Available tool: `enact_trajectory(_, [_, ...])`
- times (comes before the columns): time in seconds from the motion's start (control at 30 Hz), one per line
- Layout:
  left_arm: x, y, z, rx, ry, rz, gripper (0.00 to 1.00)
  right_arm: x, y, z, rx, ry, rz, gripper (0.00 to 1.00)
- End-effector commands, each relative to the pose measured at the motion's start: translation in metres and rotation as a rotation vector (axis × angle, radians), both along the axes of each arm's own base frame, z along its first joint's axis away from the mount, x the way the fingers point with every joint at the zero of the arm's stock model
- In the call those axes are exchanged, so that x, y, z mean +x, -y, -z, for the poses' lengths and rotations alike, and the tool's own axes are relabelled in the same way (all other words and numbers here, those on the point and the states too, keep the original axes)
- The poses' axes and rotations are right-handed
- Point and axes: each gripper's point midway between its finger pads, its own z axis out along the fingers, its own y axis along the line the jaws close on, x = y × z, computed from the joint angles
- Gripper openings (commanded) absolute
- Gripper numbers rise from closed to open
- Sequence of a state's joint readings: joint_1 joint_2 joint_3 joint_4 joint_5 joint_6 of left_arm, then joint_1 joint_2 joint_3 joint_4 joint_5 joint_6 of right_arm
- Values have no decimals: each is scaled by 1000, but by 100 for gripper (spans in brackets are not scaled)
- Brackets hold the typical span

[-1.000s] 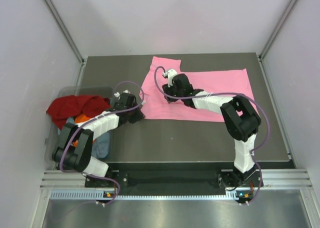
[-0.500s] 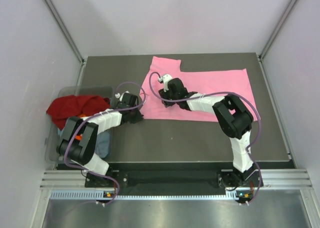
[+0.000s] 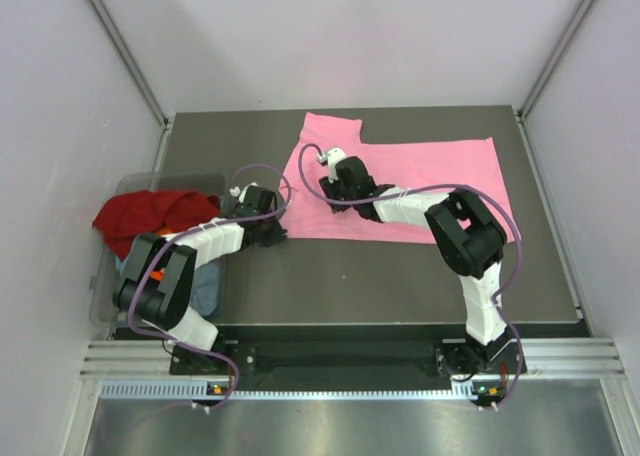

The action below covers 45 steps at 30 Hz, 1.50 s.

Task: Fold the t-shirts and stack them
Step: Fold the tshirt

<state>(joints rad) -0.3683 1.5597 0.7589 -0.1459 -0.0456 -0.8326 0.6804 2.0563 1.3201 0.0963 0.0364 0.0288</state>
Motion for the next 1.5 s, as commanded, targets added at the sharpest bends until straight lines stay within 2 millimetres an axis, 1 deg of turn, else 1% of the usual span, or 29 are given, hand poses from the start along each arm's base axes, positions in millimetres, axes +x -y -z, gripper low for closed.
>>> enact_trajectory(0.0, [-9,-14,9,62,-39,-22,20,-4,-22,-29,82,60,-46,38])
enact_trajectory(0.1, [-10,-14,10,65,-41,-22,20,-7,-26,-27,91,47,-68,38])
enact_trajectory(0.23, [-13,-17,10,73,-46,-25,20,-7,-23,-21,75,36,-53,37])
enact_trajectory(0.33, [-15,-17,8,71,-41,-28,20,-3,-18,-21,58,50,-25,32])
enact_trajectory(0.37, [-15,-17,7,69,-39,-29,20,-2,-17,-22,55,53,-19,23])
enact_trajectory(0.43, [-14,-18,6,71,-36,-31,20,4,-12,-25,37,72,15,13])
enact_trajectory(0.47, [-15,-18,6,72,-38,-31,20,6,-10,-26,27,78,30,4])
enact_trajectory(0.5, [-15,-18,6,73,-39,-31,20,10,-6,-28,16,92,55,0])
enact_trajectory(0.77, [-16,-21,5,84,-35,-39,20,27,10,-44,-16,149,133,0])
enact_trajectory(0.87, [-18,-22,7,87,-41,-38,20,38,21,-52,-7,161,166,0])
enact_trajectory(0.97, [-20,-23,9,94,-48,-38,20,43,29,-57,-1,166,188,0])
enact_trajectory(1.17, [-23,-26,15,103,-61,-45,20,62,50,-61,13,168,241,0])
enact_trajectory(1.23, [-23,-25,15,104,-60,-44,20,66,54,-62,21,167,248,0])
enact_trajectory(1.37, [-23,-27,17,119,-61,-46,20,81,68,-58,33,158,277,0])
enact_trajectory(1.47, [-25,-29,20,130,-72,-50,20,87,77,-57,38,157,301,0])
